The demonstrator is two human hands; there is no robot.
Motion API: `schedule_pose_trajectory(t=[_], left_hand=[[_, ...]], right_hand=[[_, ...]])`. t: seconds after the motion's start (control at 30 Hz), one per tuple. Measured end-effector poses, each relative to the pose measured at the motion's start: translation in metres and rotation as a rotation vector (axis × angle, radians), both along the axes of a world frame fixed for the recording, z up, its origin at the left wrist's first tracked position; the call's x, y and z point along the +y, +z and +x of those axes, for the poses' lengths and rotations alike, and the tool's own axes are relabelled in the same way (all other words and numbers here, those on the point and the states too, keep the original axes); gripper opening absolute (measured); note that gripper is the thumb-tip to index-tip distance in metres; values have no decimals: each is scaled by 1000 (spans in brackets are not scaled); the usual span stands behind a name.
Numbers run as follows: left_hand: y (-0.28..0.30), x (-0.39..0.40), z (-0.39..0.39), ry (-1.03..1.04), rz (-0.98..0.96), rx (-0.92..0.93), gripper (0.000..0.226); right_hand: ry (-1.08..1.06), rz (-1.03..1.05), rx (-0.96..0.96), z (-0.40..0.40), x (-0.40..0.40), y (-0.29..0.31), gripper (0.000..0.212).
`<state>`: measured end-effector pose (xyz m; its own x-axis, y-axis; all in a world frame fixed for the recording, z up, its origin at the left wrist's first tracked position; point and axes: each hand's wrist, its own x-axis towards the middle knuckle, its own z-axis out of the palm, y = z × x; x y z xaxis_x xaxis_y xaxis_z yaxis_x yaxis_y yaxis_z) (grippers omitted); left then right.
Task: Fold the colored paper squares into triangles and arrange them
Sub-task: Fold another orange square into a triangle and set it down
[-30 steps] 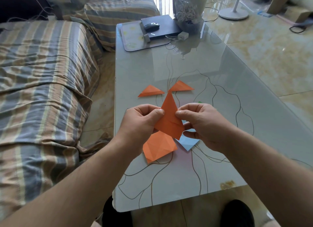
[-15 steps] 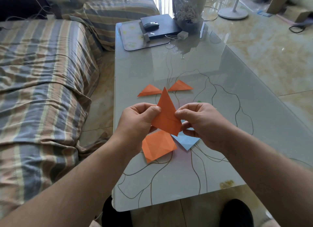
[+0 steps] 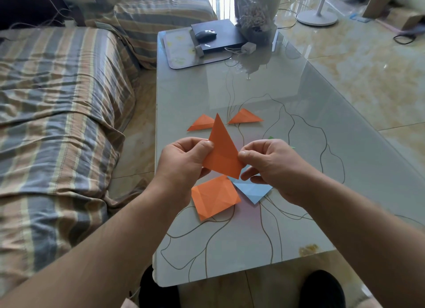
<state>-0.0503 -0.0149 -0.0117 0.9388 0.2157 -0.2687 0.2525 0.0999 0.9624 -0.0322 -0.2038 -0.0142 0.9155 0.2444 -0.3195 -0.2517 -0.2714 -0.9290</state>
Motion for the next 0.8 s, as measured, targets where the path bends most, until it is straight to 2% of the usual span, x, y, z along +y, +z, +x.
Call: schedule_pose_trajectory(t=[0.37, 0.53, 0.67, 0.8], left_hand=[[-2, -2, 0, 30, 34, 28, 14], [-2, 0, 1, 17, 35, 52, 13], [-1, -4, -2, -53, 53, 62, 15], [0, -9, -7, -196, 94, 87, 19]], right_hand=[[153, -246, -136, -1, -4, -8, 31], [70, -100, 1, -3, -7, 5, 43], [-14, -19, 61, 1, -6, 4, 26], [0, 108, 105, 0, -5, 7, 16]])
